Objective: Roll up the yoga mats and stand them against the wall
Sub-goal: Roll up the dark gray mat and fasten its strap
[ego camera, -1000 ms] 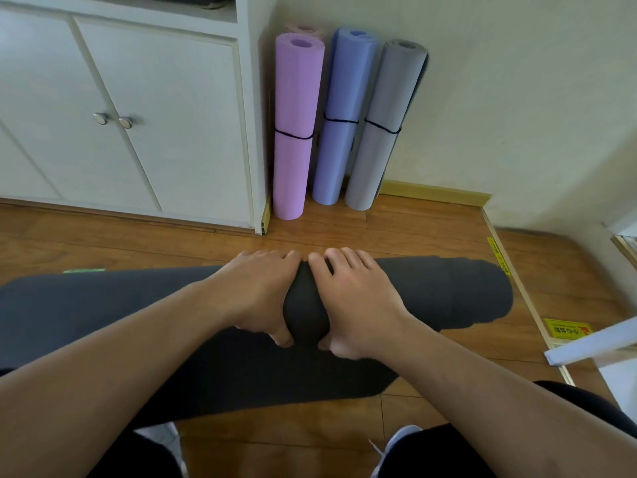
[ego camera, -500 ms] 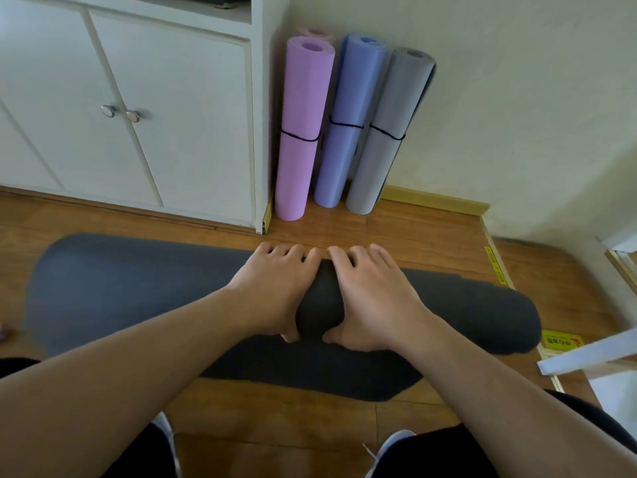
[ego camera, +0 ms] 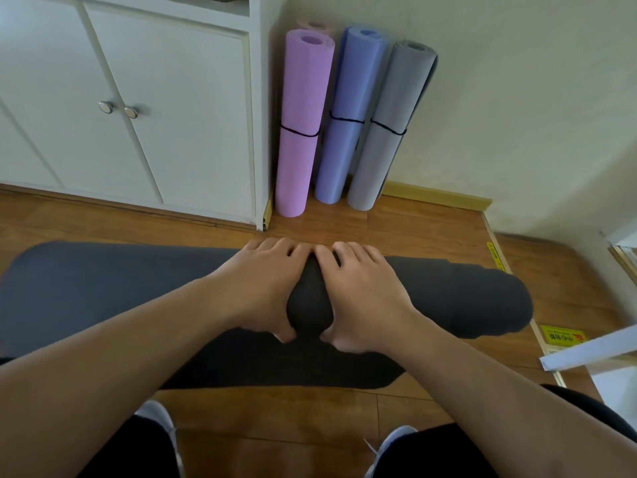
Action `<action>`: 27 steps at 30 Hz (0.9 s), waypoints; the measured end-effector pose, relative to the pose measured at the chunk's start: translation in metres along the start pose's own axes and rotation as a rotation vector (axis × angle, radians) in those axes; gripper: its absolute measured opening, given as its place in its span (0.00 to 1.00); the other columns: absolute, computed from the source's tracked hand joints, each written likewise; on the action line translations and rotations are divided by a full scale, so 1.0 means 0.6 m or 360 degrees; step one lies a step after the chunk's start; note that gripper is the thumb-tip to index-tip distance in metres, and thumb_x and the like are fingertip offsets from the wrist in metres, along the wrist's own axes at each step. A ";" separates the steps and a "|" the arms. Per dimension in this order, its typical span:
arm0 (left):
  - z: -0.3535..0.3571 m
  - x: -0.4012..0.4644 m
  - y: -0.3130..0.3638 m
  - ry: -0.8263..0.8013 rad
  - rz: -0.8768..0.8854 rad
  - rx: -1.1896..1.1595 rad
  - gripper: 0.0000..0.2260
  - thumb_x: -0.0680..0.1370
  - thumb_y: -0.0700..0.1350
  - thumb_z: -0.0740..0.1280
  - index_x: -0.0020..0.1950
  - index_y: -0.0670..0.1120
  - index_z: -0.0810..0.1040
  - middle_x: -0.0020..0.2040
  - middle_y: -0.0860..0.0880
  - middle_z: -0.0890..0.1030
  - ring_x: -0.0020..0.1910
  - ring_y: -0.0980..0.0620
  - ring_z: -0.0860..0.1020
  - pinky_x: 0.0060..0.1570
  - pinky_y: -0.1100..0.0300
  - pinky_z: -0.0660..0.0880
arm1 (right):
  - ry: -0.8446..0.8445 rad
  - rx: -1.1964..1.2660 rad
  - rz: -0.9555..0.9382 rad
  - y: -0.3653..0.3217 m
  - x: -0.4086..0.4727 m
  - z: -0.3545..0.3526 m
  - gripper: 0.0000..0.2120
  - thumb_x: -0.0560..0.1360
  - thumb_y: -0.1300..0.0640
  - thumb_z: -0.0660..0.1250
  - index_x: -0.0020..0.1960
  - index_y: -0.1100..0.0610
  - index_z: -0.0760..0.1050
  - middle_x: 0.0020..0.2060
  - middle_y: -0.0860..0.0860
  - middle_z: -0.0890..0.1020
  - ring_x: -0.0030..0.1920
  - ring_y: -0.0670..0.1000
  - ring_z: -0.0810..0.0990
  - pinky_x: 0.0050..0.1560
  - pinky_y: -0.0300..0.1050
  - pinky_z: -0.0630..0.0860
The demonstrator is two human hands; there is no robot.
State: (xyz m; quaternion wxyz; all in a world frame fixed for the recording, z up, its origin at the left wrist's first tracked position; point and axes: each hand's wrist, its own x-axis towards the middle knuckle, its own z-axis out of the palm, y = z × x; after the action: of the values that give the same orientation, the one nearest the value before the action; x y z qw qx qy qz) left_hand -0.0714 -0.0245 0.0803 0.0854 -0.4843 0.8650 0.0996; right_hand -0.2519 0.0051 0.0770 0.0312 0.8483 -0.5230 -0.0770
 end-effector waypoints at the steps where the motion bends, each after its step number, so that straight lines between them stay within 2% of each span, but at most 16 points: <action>1: 0.007 -0.004 0.006 -0.0004 0.0018 0.0048 0.61 0.61 0.69 0.81 0.83 0.52 0.52 0.79 0.50 0.63 0.78 0.46 0.63 0.80 0.45 0.60 | -0.0024 0.0017 0.0002 0.001 0.001 -0.001 0.58 0.61 0.33 0.82 0.79 0.56 0.58 0.70 0.54 0.73 0.70 0.57 0.72 0.74 0.55 0.68; 3: 0.025 -0.009 0.018 0.0028 0.0051 0.0137 0.66 0.60 0.70 0.81 0.84 0.48 0.45 0.82 0.48 0.58 0.80 0.45 0.59 0.81 0.44 0.57 | -0.0104 0.0100 0.0044 0.001 0.003 -0.003 0.58 0.59 0.31 0.82 0.78 0.55 0.61 0.68 0.52 0.75 0.68 0.55 0.74 0.72 0.54 0.70; 4: 0.034 -0.008 0.021 0.0066 0.0067 0.0175 0.67 0.59 0.71 0.81 0.84 0.48 0.45 0.81 0.47 0.59 0.80 0.44 0.60 0.81 0.45 0.58 | -0.0157 0.0157 0.0077 0.000 0.002 -0.003 0.57 0.58 0.29 0.82 0.76 0.55 0.63 0.67 0.50 0.76 0.67 0.54 0.75 0.70 0.53 0.72; 8: 0.054 0.006 0.024 0.0164 0.0161 0.0226 0.59 0.56 0.68 0.82 0.78 0.48 0.59 0.72 0.50 0.70 0.71 0.47 0.71 0.74 0.48 0.68 | -0.0238 0.0272 0.0142 -0.001 -0.003 -0.003 0.50 0.56 0.27 0.81 0.67 0.51 0.69 0.58 0.45 0.79 0.58 0.50 0.79 0.59 0.50 0.74; 12: 0.052 0.022 0.025 0.0178 0.0186 0.0180 0.54 0.57 0.67 0.83 0.75 0.50 0.63 0.69 0.51 0.74 0.68 0.48 0.74 0.71 0.48 0.70 | -0.0222 0.0226 0.0144 0.005 -0.003 -0.009 0.48 0.58 0.27 0.80 0.68 0.51 0.67 0.59 0.46 0.79 0.59 0.51 0.78 0.64 0.51 0.73; 14: 0.044 0.026 0.020 0.0172 0.0173 0.0153 0.52 0.58 0.66 0.83 0.74 0.51 0.64 0.68 0.52 0.75 0.66 0.49 0.74 0.70 0.47 0.70 | -0.0124 0.0189 0.0116 0.003 -0.009 -0.013 0.50 0.62 0.30 0.79 0.73 0.53 0.64 0.65 0.50 0.75 0.65 0.54 0.75 0.72 0.52 0.70; 16: 0.033 0.027 0.014 0.0151 0.0158 0.0109 0.50 0.58 0.66 0.83 0.72 0.52 0.65 0.66 0.53 0.75 0.64 0.49 0.75 0.69 0.46 0.70 | -0.0035 0.0067 0.0079 -0.003 -0.021 -0.018 0.56 0.65 0.32 0.79 0.80 0.56 0.56 0.72 0.54 0.67 0.73 0.58 0.67 0.79 0.55 0.64; 18: 0.019 0.028 0.009 0.0097 0.0128 0.0026 0.48 0.59 0.67 0.82 0.72 0.54 0.65 0.65 0.55 0.75 0.63 0.50 0.75 0.69 0.45 0.70 | -0.0095 -0.0102 0.0107 -0.012 -0.032 -0.023 0.66 0.64 0.32 0.81 0.84 0.57 0.44 0.77 0.58 0.59 0.79 0.62 0.59 0.83 0.59 0.56; 20: 0.006 0.028 0.008 0.0008 0.0097 -0.0037 0.47 0.59 0.68 0.81 0.72 0.55 0.65 0.63 0.57 0.76 0.62 0.51 0.75 0.68 0.44 0.71 | -0.0177 -0.0231 0.0140 -0.015 -0.035 -0.020 0.72 0.62 0.33 0.82 0.84 0.57 0.37 0.77 0.62 0.57 0.79 0.65 0.58 0.83 0.62 0.52; 24: -0.010 0.021 0.011 -0.0132 0.0092 0.0024 0.45 0.62 0.71 0.79 0.71 0.55 0.65 0.60 0.56 0.76 0.57 0.52 0.75 0.64 0.48 0.73 | -0.0133 -0.0152 0.0080 -0.007 -0.023 -0.006 0.66 0.62 0.37 0.83 0.83 0.57 0.45 0.73 0.60 0.67 0.74 0.62 0.66 0.79 0.58 0.61; 27: -0.009 0.012 0.007 -0.0140 0.0050 -0.0008 0.46 0.62 0.70 0.79 0.73 0.55 0.65 0.63 0.56 0.76 0.60 0.52 0.75 0.66 0.50 0.71 | -0.0074 -0.0115 0.0003 -0.002 -0.019 0.000 0.61 0.61 0.35 0.82 0.80 0.56 0.53 0.69 0.57 0.71 0.69 0.60 0.71 0.74 0.56 0.67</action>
State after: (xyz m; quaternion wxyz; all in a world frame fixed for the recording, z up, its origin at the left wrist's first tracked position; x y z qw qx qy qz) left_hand -0.0790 -0.0297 0.0844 0.1206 -0.4660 0.8676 0.1244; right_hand -0.2561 0.0159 0.0777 0.0497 0.8440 -0.5214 -0.1154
